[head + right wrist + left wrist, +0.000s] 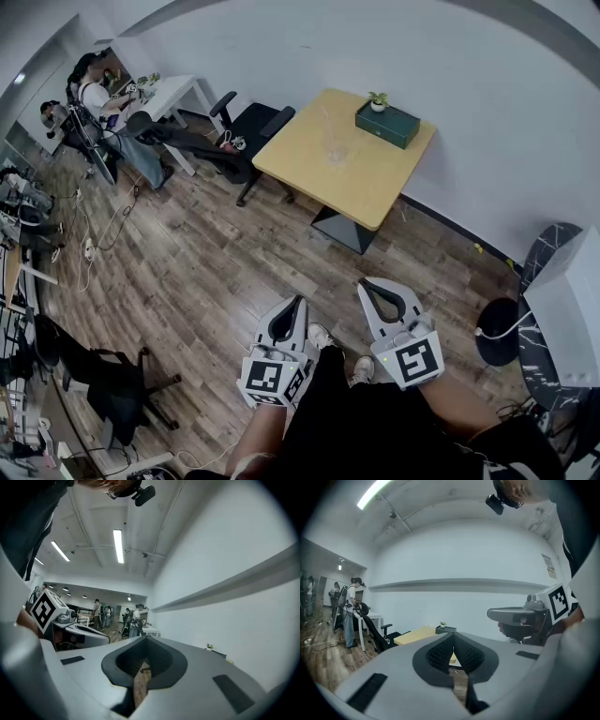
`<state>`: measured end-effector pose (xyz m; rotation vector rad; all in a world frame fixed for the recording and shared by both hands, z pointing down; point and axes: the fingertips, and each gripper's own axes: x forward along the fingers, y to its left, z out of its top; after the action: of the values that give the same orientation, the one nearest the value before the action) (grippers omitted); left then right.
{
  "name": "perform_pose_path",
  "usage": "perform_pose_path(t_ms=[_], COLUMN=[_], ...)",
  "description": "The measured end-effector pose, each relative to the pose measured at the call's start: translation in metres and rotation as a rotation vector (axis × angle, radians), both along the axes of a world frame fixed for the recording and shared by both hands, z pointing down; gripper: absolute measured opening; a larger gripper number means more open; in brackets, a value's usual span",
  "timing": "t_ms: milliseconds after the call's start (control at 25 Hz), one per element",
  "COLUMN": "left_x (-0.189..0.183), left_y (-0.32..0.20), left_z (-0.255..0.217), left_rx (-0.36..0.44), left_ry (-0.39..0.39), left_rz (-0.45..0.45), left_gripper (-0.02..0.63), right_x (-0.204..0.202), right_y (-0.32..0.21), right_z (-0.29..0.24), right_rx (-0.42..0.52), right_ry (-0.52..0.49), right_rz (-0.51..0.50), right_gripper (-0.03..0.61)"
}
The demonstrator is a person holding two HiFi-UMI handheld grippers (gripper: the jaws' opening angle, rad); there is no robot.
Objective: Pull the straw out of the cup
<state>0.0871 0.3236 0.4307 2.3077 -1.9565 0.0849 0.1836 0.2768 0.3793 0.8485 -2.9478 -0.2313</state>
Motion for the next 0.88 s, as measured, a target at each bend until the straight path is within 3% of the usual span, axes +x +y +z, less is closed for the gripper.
perform_pose_path(t_ms=[880], left_x=[-0.019], left_y=[-0.018], left_z=[0.001], left_rx=[-0.007], left_ry=[0.012], left_rz=[-0.015], left_gripper=[0.018], right_x=[-0.011], right_y=[-0.029], right_z=[0.003], right_rx=[-0.015], right_ry=[-0.026], right_rz=[0.036], right_gripper=[0.025])
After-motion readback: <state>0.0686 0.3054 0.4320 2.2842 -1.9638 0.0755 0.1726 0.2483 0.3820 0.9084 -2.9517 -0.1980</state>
